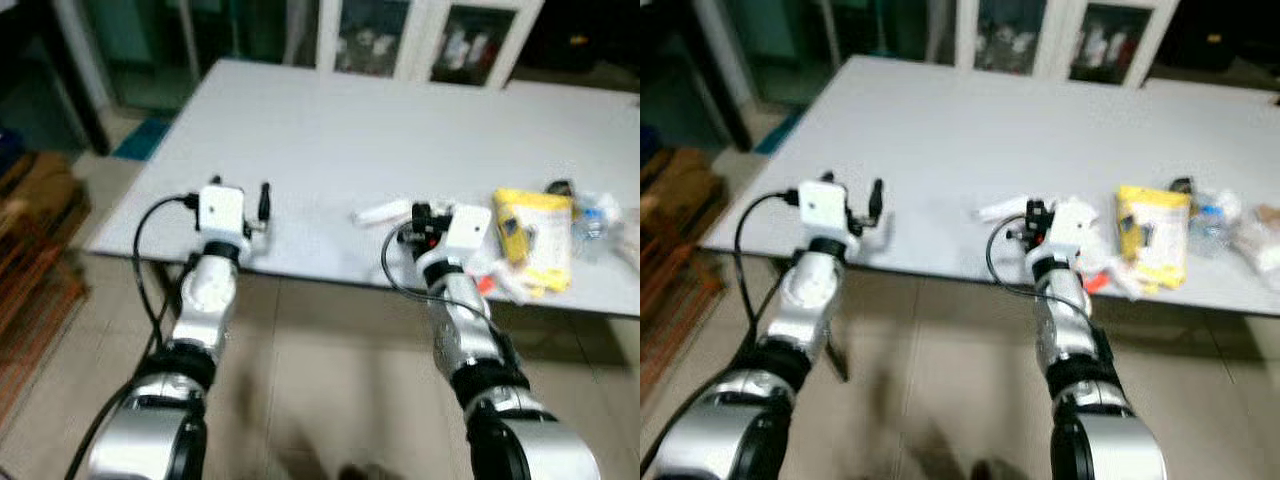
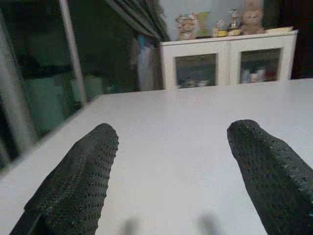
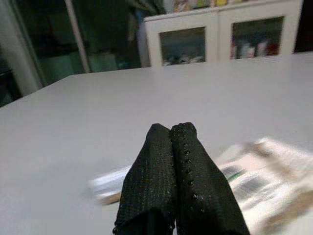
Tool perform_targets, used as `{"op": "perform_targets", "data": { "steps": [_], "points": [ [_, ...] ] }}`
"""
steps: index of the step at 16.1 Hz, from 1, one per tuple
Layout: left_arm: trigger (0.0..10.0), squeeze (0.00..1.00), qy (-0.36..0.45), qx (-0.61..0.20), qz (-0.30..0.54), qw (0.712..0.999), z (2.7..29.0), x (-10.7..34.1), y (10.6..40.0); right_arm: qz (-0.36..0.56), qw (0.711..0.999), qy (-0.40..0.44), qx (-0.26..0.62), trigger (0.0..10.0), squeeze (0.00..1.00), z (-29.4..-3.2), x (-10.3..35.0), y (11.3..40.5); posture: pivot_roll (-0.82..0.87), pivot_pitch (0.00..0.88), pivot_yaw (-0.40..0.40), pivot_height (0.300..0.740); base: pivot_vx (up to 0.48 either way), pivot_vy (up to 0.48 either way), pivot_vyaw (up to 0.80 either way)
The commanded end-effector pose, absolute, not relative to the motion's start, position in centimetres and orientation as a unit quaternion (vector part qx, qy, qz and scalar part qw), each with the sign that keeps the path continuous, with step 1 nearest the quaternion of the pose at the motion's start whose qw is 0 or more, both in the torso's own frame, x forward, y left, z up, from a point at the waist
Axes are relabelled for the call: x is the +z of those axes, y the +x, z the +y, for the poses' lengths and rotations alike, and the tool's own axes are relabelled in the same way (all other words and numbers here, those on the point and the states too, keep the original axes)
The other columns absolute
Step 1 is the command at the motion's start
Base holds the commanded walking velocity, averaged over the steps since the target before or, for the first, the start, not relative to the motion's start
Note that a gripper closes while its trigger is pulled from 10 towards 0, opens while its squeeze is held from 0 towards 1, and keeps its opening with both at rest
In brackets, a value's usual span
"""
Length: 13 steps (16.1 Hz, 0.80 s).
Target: Picking trash to rubbish bin
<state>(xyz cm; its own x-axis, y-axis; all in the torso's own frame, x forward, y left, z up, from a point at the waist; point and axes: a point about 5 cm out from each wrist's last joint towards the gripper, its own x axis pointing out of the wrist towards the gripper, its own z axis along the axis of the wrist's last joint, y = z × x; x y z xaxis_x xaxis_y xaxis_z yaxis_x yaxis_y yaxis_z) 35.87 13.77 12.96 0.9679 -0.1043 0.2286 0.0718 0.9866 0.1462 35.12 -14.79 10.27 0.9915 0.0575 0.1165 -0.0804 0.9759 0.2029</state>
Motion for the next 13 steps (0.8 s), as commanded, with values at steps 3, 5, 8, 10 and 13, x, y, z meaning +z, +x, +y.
{"op": "perform_targets", "data": {
  "steps": [3,5,8,10,13],
  "points": [
    [10.0,0.0,0.081,-0.035,-0.111,0.99,13.9,11.9,35.2,-0.057,0.994,0.09,0.021,10.0,0.0,-15.8,9.7,34.6,0.01,0.043,-0.058,0.74,0.0,0.0,0.0],
    [10.0,0.0,0.085,-0.03,-0.113,0.99,14.0,12.0,35.3,-0.056,0.994,0.092,0.02,10.0,0.0,-15.8,9.7,34.6,0.01,0.042,-0.057,0.74,0.0,0.0,0.0],
    [10.0,0.0,0.092,-0.031,-0.101,0.99,14.2,11.8,35.4,-0.057,0.994,0.094,0.027,10.0,0.0,-15.2,9.8,34.7,0.01,0.039,-0.057,0.74,0.0,0.0,0.0],
    [10.0,0.0,0.094,-0.031,-0.102,0.99,14.2,11.7,35.3,-0.056,0.993,0.095,0.032,10.0,0.0,-14.9,9.7,34.6,0.01,0.039,-0.057,0.74,0.0,-0.146,0.0],
    [10.0,0.0,0.096,-0.031,-0.101,0.99,14.3,11.7,35.3,-0.051,0.994,0.094,0.037,10.0,0.0,-14.7,9.5,34.6,0.01,0.031,-0.056,0.74,0.0,-0.308,0.0]
  ]
}}
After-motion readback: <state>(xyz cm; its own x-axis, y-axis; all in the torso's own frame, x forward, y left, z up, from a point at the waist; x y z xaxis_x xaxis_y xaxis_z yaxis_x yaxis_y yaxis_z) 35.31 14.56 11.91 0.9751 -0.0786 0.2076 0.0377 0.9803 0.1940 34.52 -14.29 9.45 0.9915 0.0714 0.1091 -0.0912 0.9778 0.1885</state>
